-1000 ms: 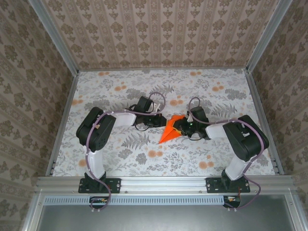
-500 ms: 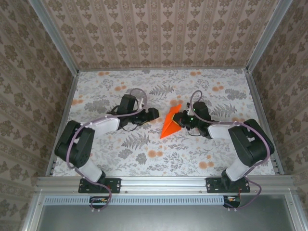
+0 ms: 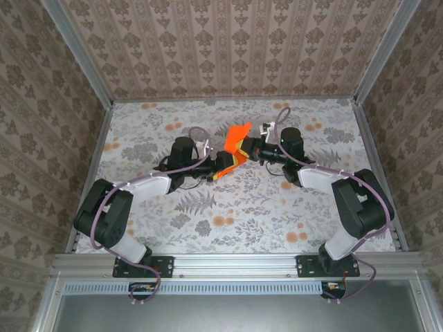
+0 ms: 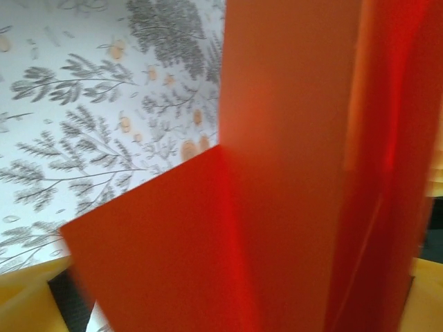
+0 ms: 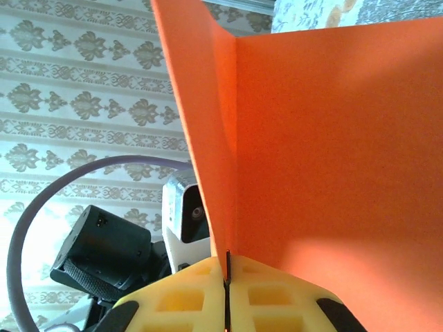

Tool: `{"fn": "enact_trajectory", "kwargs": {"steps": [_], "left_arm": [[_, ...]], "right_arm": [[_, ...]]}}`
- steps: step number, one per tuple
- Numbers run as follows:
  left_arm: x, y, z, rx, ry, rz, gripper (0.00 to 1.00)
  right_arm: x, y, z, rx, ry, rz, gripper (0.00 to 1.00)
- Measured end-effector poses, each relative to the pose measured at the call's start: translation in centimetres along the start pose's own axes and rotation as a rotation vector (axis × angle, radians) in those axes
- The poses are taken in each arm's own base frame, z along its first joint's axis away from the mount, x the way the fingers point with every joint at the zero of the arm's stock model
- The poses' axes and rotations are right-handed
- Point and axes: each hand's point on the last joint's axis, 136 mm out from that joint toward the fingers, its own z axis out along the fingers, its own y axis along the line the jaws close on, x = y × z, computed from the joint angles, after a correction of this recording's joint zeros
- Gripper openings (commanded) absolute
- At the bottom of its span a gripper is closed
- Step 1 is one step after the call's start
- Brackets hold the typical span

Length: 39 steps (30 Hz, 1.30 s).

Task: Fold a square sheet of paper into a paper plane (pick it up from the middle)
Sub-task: Pick up the paper from the center of the table, then turn over the paper at the center of the table.

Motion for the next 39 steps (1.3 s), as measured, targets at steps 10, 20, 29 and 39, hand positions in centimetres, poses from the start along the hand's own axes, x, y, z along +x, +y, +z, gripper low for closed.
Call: {"fn": "enact_trajectory", "kwargs": {"steps": [10, 20, 29, 39], "left_arm": [[-1.7, -2.1, -0.4, 0.091, -0.057, 0.024, 0.65], [-2.2, -1.4, -0.9, 0.077, -0.091, 0.019, 0.22], [-2.0, -0.4, -2.3, -0.043, -0.113, 0.084, 0.13], [-3.6, 4.0, -6.9, -0.699, -0.099, 0.24, 0.13]], "right_arm": [[0.3, -0.7, 0.5, -0.024, 0.031, 0.068, 0.09], [0.7, -1.1, 0.2, -0.026, 0.042, 0.07, 0.18], [0.2, -3.9, -1.6, 0.136, 0.012, 0.081, 0.58], [-0.6, -4.6, -7.2, 0.489, -0.131, -0.114, 0.77]]}}
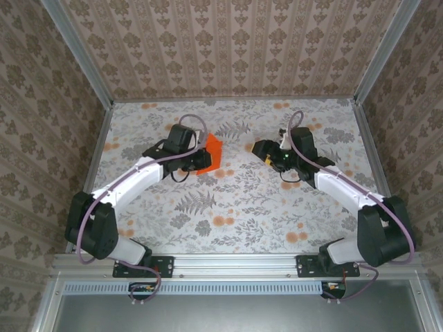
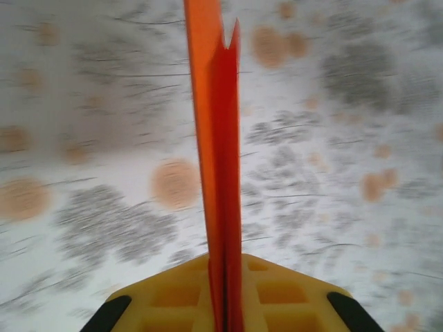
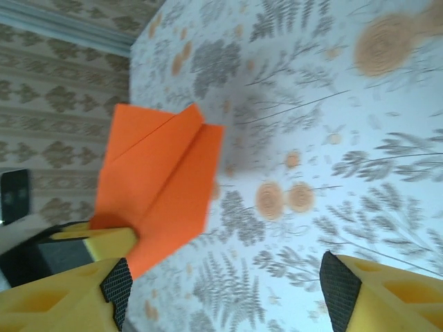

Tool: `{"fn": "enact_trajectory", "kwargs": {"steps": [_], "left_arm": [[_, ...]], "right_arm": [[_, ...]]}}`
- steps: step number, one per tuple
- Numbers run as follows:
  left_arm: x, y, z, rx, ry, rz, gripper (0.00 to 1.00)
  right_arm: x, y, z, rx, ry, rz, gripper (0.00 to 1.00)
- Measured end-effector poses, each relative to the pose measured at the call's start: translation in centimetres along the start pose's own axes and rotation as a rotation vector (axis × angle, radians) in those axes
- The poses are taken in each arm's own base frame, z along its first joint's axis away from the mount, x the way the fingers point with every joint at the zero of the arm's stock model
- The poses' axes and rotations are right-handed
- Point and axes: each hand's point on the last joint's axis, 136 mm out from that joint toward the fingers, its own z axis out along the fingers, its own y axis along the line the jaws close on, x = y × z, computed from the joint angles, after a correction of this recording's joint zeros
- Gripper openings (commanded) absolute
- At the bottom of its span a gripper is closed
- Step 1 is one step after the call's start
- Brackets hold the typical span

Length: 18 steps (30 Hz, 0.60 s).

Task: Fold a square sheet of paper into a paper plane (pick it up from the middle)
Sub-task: Turn over the paper at the center of the table.

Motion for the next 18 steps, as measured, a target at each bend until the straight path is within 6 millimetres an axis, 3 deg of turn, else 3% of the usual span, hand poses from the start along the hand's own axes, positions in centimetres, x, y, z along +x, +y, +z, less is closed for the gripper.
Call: {"fn": "enact_trajectory", "kwargs": {"steps": [6, 12, 15, 18], "left_arm": [[0.1, 2.4, -0.7, -0.432, 0.059, 0.216, 0.12], [1.9, 4.7, 1.6, -0.765, 0.198, 0.413, 0.17], [3.3, 4.6, 3.6, -0.814, 0.264, 0.484, 0.3], [4.9, 3.8, 5.3, -0.778, 0.307, 0.501, 0.5]], "right_arm": [[0.3, -2.7, -0.5, 0.135, -0.017, -0.011, 0.78], [0.4, -4.6, -0.9, 0.23, -0.032, -0.005, 0.78], [0.4, -5.5, -1.4, 0.271, -0.047, -0.002, 0.78], [0.5, -6.2, -1.9, 0.302, -0.06, 0.004, 0.78]]}}
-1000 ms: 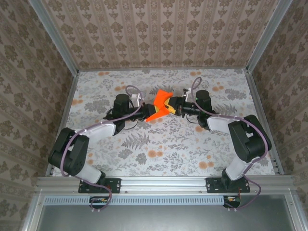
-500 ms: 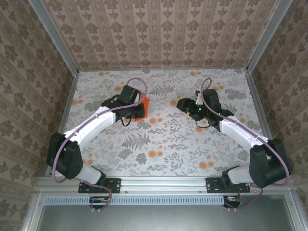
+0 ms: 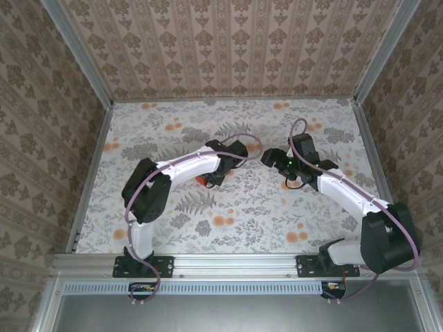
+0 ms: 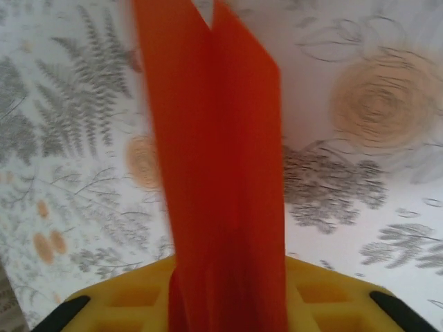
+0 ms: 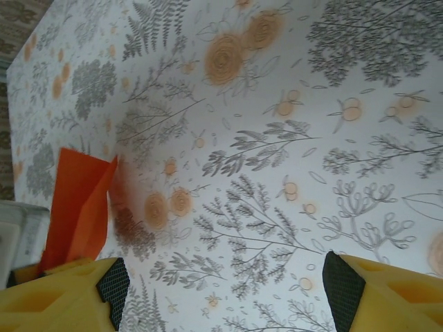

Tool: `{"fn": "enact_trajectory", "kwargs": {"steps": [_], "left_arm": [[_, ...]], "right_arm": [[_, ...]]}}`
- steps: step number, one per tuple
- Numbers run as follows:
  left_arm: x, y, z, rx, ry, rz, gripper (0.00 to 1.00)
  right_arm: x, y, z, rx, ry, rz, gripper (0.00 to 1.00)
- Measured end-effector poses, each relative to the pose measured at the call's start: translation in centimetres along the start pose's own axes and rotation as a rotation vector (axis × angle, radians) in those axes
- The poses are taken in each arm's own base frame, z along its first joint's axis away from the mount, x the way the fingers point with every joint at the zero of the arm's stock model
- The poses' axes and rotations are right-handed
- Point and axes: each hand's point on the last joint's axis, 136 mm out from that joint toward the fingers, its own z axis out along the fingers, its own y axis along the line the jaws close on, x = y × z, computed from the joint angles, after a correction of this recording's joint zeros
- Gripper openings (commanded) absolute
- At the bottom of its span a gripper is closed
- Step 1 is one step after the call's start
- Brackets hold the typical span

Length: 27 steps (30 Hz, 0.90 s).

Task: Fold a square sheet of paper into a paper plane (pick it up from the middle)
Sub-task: Turn over the paper at the center of the table, then rotate the paper at the center of the table.

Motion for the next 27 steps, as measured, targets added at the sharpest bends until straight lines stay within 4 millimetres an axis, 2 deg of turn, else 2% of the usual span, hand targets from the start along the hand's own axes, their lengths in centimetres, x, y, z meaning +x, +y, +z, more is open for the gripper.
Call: {"fn": "enact_trajectory", "kwargs": {"steps": [2, 7, 10, 13, 15, 19, 23, 27], "left_arm": [[-0.1, -1.4, -0.1, 0.067, 0.001, -0.007, 0.62], [-1.1, -3.0, -0.9, 0.28, -0.031, -0.117, 0.82], [-1.2, -2.1, -1.8, 0.416, -0.06, -0.218, 0.89], [-1.5, 0.1, -2.9, 0.538, -0.106, -0.341, 0.94], [-1.6, 1.8, -3.1, 0.587, -0.135, -0.414, 0.96], [-0.7, 4.7, -2.3, 0.623, -0.153, -0.544, 1.0], [1.9, 6.8, -0.4, 0.617, -0.118, -0.655, 1.0], [4.2, 8.2, 1.2, 0.614, -0.084, -0.753, 1.0]], "right_arm": [[0.1, -0.5, -0.1, 0.014, 0.0, 0.005, 0.78], [0.4, -1.0, 0.0, 0.028, 0.006, 0.009, 0.75], [0.8, -0.8, 0.3, 0.023, 0.017, 0.005, 0.72], [2.5, 0.0, 1.5, 0.019, 0.067, -0.018, 0.65], [4.5, 1.3, 2.7, 0.014, 0.124, -0.055, 0.59], [8.5, 5.5, 5.5, -0.019, 0.225, -0.145, 0.48], [12.4, 10.3, 8.0, -0.073, 0.294, -0.238, 0.44], [15.6, 13.2, 10.2, -0.093, 0.346, -0.3, 0.43]]}}
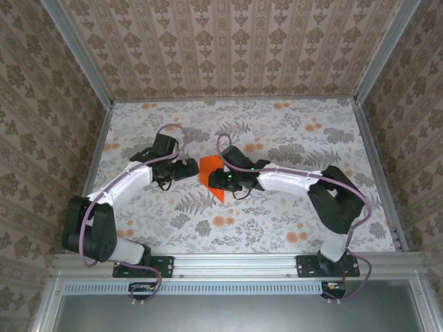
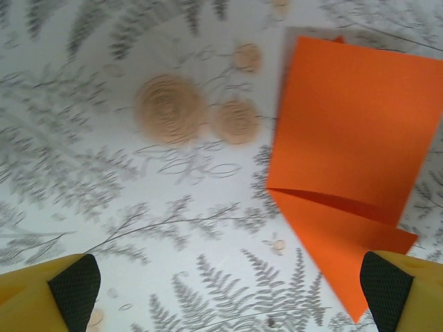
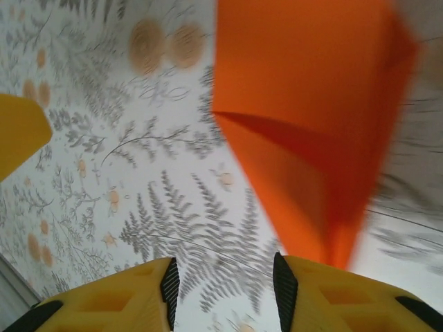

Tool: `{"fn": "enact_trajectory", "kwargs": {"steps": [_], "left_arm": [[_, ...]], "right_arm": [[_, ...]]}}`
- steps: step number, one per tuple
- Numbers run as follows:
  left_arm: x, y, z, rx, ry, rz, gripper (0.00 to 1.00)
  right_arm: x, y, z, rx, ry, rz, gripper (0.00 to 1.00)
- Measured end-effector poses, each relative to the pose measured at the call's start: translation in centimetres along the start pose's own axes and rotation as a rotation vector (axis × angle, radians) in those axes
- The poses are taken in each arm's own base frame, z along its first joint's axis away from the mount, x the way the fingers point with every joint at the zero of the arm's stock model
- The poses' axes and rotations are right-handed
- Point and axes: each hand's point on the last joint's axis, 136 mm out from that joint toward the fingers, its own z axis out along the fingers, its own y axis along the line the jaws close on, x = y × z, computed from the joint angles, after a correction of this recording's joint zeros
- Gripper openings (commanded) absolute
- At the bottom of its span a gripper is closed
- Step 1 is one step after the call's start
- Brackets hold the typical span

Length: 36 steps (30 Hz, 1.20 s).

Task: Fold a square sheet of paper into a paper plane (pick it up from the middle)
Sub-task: Rotate the paper at the center of the table.

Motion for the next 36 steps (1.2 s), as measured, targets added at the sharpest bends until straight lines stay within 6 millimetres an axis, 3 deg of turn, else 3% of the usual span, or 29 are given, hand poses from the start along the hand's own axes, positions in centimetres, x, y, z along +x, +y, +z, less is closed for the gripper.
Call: {"fn": "enact_trajectory", "kwargs": {"steps": [3, 7, 17, 23, 27, 30, 36], "left_arm": [[0.3, 1.2, -0.2, 0.007, -0.005, -0.051, 1.0], [0.5, 1.5, -0.3, 0.027, -0.008, -0.084, 1.0], [0.2, 0.0, 0.0, 0.11, 0.002, -0.089, 1.0], [0.3, -0.7, 0.3, 0.154, 0.014, -0.084, 1.0], [0.5, -1.2, 0.7, 0.171, 0.026, -0.081, 1.0], [0.9, -1.9, 1.0, 0.186, 0.036, -0.074, 1.0], [1.8, -3.7, 1.4, 0.229, 0.043, -0.066, 1.0]], "right_arm": [[0.5, 0.4, 1.8, 0.014, 0.025, -0.013, 0.43], [0.7, -1.1, 3.2, 0.08, 0.048, -0.013, 0.44], [1.4, -5.2, 3.0, 0.172, 0.121, -0.126, 0.46], [2.2, -7.5, 0.8, 0.124, 0.165, -0.21, 0.47], [2.6, -7.9, -0.4, 0.096, 0.179, -0.219, 0.5], [2.5, -7.1, -1.6, 0.062, 0.158, -0.206, 0.56], [0.7, -4.5, -4.4, -0.015, 0.029, -0.143, 0.66]]}}
